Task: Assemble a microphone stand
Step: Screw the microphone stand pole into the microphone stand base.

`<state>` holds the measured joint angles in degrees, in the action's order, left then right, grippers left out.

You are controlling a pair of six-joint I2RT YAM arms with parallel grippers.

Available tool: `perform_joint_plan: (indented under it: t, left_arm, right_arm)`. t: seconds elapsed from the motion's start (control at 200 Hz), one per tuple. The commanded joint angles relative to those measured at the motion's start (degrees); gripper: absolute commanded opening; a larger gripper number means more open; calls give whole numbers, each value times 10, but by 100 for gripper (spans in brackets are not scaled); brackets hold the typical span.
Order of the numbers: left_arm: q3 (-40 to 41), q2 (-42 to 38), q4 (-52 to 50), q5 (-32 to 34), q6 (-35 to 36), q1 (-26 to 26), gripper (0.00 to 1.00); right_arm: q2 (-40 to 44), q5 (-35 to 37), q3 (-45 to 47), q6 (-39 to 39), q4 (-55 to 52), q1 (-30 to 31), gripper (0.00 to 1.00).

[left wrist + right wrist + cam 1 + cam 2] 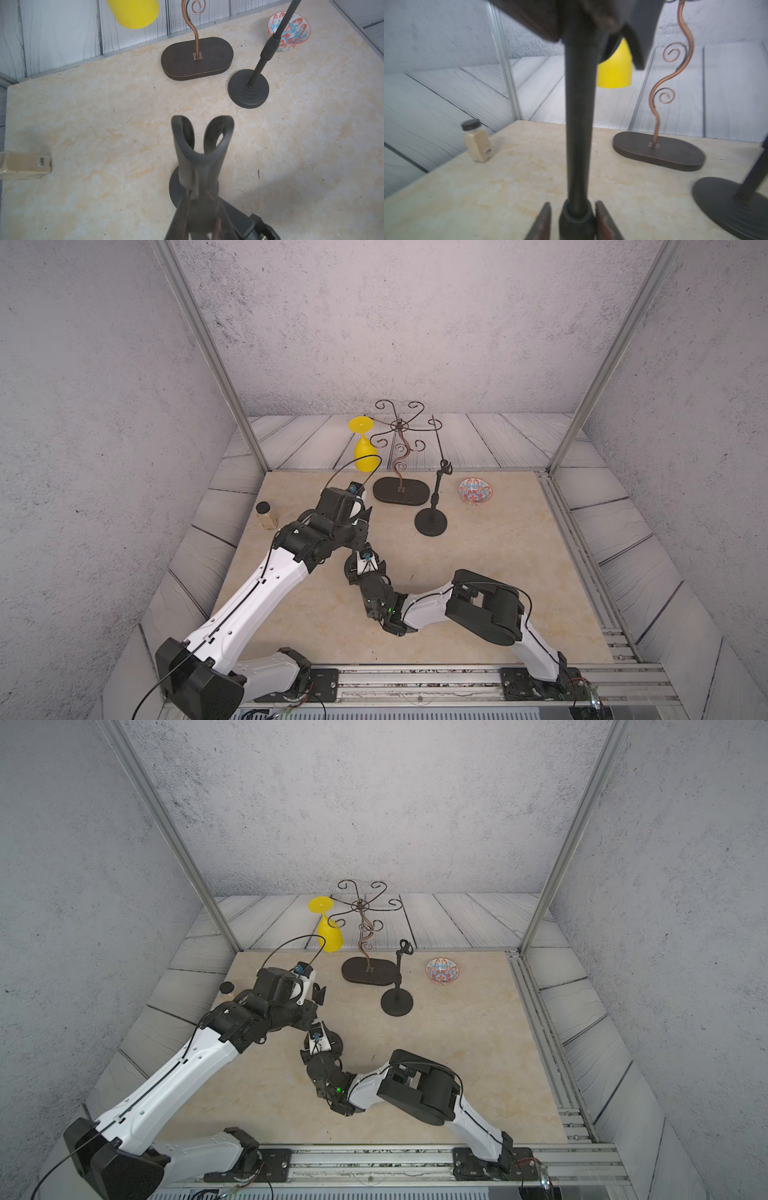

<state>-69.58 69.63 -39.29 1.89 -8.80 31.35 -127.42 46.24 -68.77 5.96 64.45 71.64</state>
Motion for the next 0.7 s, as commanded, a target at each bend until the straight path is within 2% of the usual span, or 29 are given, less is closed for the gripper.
perform_joint_plan:
  t: [0.0, 0.13, 0.185, 0.32, 0.365, 0.515, 0.691]
  left_arm:
    - [1, -4, 10, -38, -3, 7, 1]
    - [1, -5, 9, -39, -2, 6, 1]
    - [1, -6, 9, -40, -2, 5, 2]
    - [1, -7, 9, -40, -1, 3, 2]
    - [1, -8, 9, -40, -1, 3, 1]
    - [1, -6, 10, -43, -1, 2, 2]
    - [-4, -3, 7, -42, 1, 2, 1]
  right_arm:
    - [21, -170, 66, -4, 54, -11, 59]
    - [72, -344, 157, -7, 97, -52, 61]
    - [94, -439, 187, -6, 99, -77, 61]
    - [138, -668, 207, 1, 37, -158, 58]
    - [148, -725, 204, -3, 9, -179, 56]
    - [167, -803, 172, -57, -88, -221, 48]
    - [146, -831, 122, -74, -141, -239, 45]
